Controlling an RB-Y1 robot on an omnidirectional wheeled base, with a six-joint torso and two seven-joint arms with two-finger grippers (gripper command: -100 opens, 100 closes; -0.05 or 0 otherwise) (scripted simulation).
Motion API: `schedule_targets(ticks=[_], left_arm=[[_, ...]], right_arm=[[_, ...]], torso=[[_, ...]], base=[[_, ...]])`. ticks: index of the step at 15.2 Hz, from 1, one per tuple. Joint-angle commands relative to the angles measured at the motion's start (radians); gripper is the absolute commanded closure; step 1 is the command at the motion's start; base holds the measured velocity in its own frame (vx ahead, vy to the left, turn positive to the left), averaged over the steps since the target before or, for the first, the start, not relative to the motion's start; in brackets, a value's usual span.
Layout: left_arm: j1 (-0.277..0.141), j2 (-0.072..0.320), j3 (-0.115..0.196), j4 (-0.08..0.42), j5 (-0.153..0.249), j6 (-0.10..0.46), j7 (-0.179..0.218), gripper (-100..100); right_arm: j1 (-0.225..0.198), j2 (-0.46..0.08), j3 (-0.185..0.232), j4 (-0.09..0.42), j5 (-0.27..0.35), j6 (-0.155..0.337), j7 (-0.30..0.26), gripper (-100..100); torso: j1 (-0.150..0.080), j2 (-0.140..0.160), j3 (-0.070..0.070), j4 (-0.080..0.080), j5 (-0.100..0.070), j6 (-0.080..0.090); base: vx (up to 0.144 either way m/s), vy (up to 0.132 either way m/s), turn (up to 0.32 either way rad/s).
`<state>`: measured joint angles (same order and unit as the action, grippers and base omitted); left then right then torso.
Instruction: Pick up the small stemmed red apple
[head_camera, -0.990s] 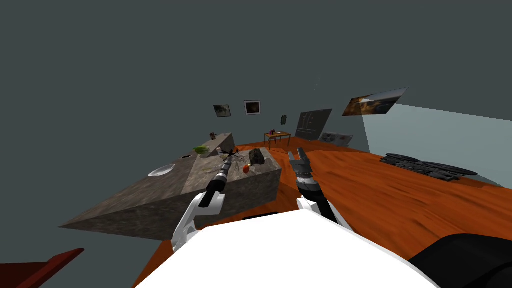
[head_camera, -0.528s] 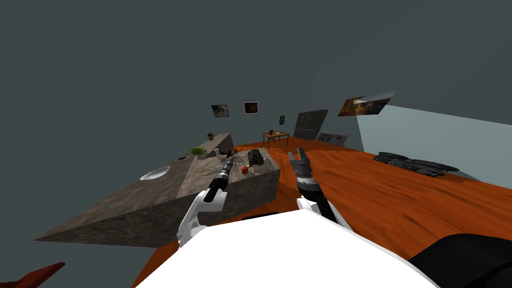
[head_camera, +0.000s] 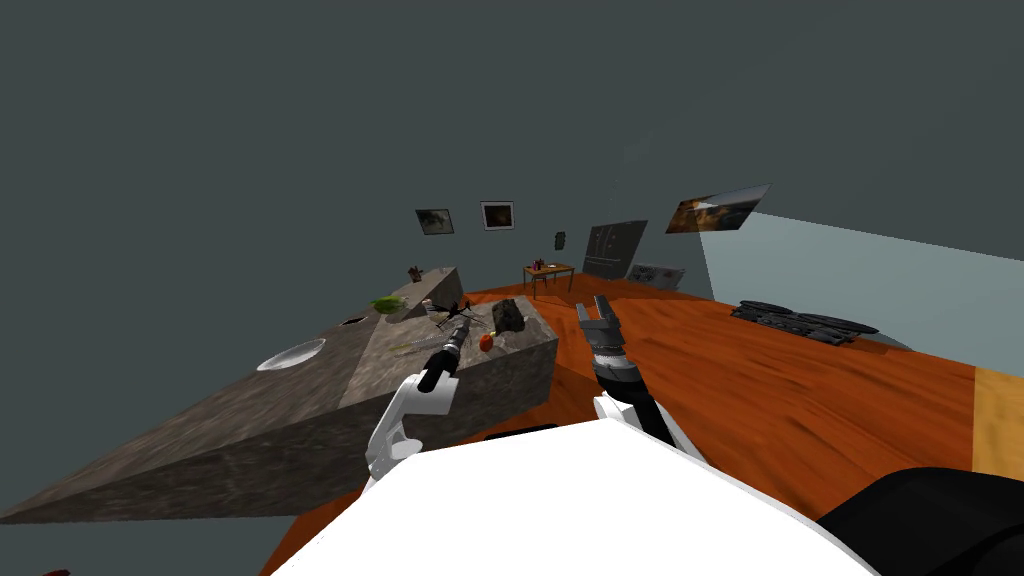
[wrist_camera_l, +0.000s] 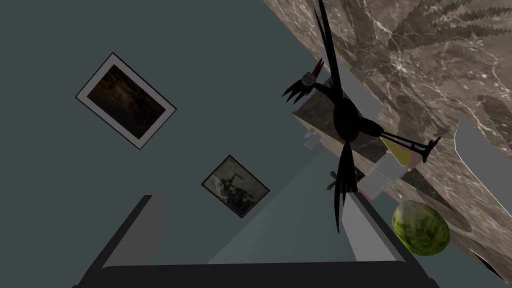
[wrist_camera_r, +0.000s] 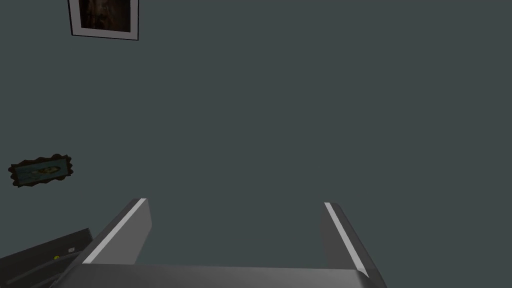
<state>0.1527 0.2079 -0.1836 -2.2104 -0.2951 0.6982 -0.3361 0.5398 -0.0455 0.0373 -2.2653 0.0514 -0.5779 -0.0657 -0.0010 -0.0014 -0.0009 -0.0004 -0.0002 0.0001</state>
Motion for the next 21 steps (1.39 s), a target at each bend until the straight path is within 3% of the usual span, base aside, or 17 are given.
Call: schedule_targets(ticks=[1,2,3,5,6,9,10,12,13,16,17,19,20,21], left_arm=[[-0.005,-0.005,-0.007,0.001,-0.008,0.047,-0.012,-100],[-0.005,-0.005,-0.007,0.001,-0.008,0.047,-0.012,-100],[-0.027,-0.007,-0.018,0.011,-0.020,0.083,-0.039,-100],[-0.027,-0.007,-0.018,0.011,-0.020,0.117,-0.039,-100],[-0.048,-0.010,-0.028,0.020,-0.031,0.142,-0.066,-100],[-0.048,-0.010,-0.028,0.020,-0.031,0.186,-0.066,-100],[-0.069,-0.013,-0.039,0.030,-0.042,0.223,-0.092,-100],[-0.069,-0.013,-0.039,0.030,-0.042,0.254,-0.092,-100],[-0.090,-0.017,-0.049,0.039,-0.053,0.278,-0.118,-100],[-0.090,-0.017,-0.049,0.039,-0.053,0.322,-0.118,-100],[-0.110,-0.022,-0.059,0.049,-0.064,0.354,-0.144,-100],[-0.110,-0.022,-0.059,0.049,-0.064,0.387,-0.144,-100],[-0.130,-0.027,-0.069,0.058,-0.074,0.412,-0.169,-100],[-0.130,-0.027,-0.069,0.058,-0.074,0.432,-0.169,-100]], right_arm=[[0.000,0.000,0.000,0.000,0.000,0.000,0.000,0],[0.000,0.000,0.000,0.000,0.000,0.000,0.000,0],[0.000,0.000,0.000,0.000,0.000,0.000,0.000,0],[0.000,0.000,0.000,0.000,0.000,0.000,0.000,0],[0.000,0.000,0.000,0.000,0.000,0.000,0.000,0],[0.000,0.000,0.000,0.000,0.000,0.000,0.000,0],[0.000,0.000,0.000,0.000,0.000,0.000,0.000,0],[0.000,0.000,0.000,0.000,0.000,0.000,0.000,0],[0.000,0.000,0.000,0.000,0.000,0.000,0.000,0],[0.000,0.000,0.000,0.000,0.000,0.000,0.000,0],[0.000,0.000,0.000,0.000,0.000,0.000,0.000,0],[0.000,0.000,0.000,0.000,0.000,0.000,0.000,0],[0.000,0.000,0.000,0.000,0.000,0.000,0.000,0],[0.000,0.000,0.000,0.000,0.000,0.000,0.000,0]], torso=[[0.000,0.000,0.000,0.000,0.000,0.000],[0.000,0.000,0.000,0.000,0.000,0.000],[0.000,0.000,0.000,0.000,0.000,0.000],[0.000,0.000,0.000,0.000,0.000,0.000],[0.000,0.000,0.000,0.000,0.000,0.000],[0.000,0.000,0.000,0.000,0.000,0.000],[0.000,0.000,0.000,0.000,0.000,0.000],[0.000,0.000,0.000,0.000,0.000,0.000],[0.000,0.000,0.000,0.000,0.000,0.000],[0.000,0.000,0.000,0.000,0.000,0.000],[0.000,0.000,0.000,0.000,0.000,0.000],[0.000,0.000,0.000,0.000,0.000,0.000],[0.000,0.000,0.000,0.000,0.000,0.000],[0.000,0.000,0.000,0.000,0.000,0.000]], base=[[0.017,-0.002,-0.032],[0.012,0.000,0.002],[0.017,-0.005,-0.081],[0.020,-0.003,-0.060],[0.022,-0.006,-0.075],[0.019,-0.004,-0.031],[0.013,-0.006,-0.053],[0.018,-0.003,-0.064],[0.023,-0.002,-0.069],[0.019,-0.003,-0.038],[0.016,-0.004,-0.067],[0.018,-0.001,-0.056],[0.020,-0.002,-0.061],[0.023,-0.004,-0.073]])
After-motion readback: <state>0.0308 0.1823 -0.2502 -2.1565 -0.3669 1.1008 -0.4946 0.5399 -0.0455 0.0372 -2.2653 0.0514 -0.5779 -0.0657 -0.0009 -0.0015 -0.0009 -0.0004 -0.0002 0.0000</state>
